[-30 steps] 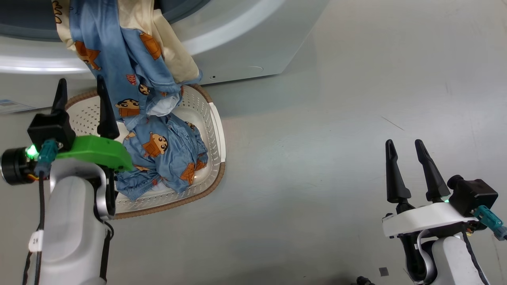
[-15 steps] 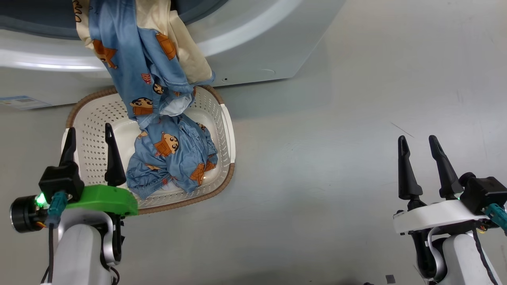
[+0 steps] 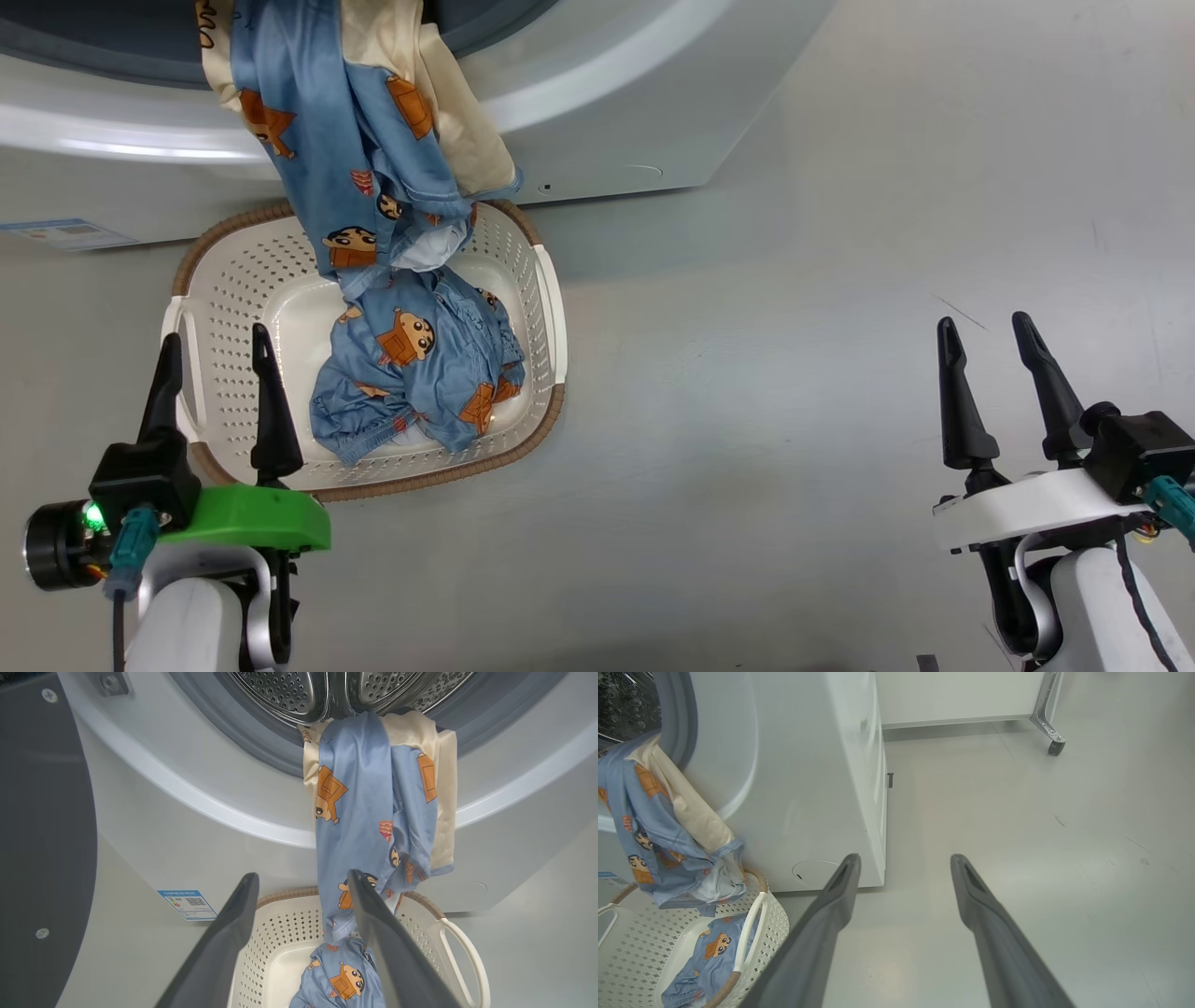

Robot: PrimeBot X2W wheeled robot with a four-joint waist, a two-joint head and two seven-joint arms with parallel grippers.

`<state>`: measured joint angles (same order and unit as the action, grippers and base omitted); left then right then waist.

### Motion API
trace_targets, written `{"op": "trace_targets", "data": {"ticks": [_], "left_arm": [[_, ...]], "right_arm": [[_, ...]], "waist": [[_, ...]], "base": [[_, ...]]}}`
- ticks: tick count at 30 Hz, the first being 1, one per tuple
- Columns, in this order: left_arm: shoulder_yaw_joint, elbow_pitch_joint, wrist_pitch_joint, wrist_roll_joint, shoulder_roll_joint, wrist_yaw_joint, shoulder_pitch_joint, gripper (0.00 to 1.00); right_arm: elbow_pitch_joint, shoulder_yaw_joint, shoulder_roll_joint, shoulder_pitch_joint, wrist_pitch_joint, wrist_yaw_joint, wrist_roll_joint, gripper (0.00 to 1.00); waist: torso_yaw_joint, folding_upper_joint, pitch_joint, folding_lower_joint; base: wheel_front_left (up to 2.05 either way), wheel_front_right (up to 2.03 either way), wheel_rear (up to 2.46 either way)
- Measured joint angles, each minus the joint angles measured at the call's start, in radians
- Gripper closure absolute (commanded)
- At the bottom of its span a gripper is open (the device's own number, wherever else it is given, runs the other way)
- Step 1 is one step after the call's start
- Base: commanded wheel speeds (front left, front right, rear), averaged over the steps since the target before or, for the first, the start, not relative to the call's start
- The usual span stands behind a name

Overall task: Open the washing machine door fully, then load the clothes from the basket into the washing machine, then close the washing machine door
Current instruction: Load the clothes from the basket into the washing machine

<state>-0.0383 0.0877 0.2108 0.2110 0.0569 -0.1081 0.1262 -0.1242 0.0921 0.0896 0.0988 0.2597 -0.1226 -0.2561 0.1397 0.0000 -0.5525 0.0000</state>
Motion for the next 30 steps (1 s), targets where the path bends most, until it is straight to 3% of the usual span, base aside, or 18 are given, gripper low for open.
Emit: {"op": "trace_targets", "data": {"ticks": [17, 30], "left_arm": [[-0.028, -0.108, -0.035, 0.016, -0.006, -0.008, -0.077, 0.00], [-0.076, -0.142, -0.088, 0.073, -0.008, 0.012, -0.061, 0.00]], "right_arm": [[0.000, 0.014, 0.023, 0.001, 0.000, 0.000, 0.011, 0.00], [-0.003, 0.046, 0.012, 0.024, 0.000, 0.000, 0.011, 0.00]], "waist": [[-0.042, 0.0000, 0.016, 0.0000], [-0.014, 0.0000, 0.006, 0.0000]], "base": [[0.00, 0.00, 0.00], [0.00, 0.00, 0.00]]}}
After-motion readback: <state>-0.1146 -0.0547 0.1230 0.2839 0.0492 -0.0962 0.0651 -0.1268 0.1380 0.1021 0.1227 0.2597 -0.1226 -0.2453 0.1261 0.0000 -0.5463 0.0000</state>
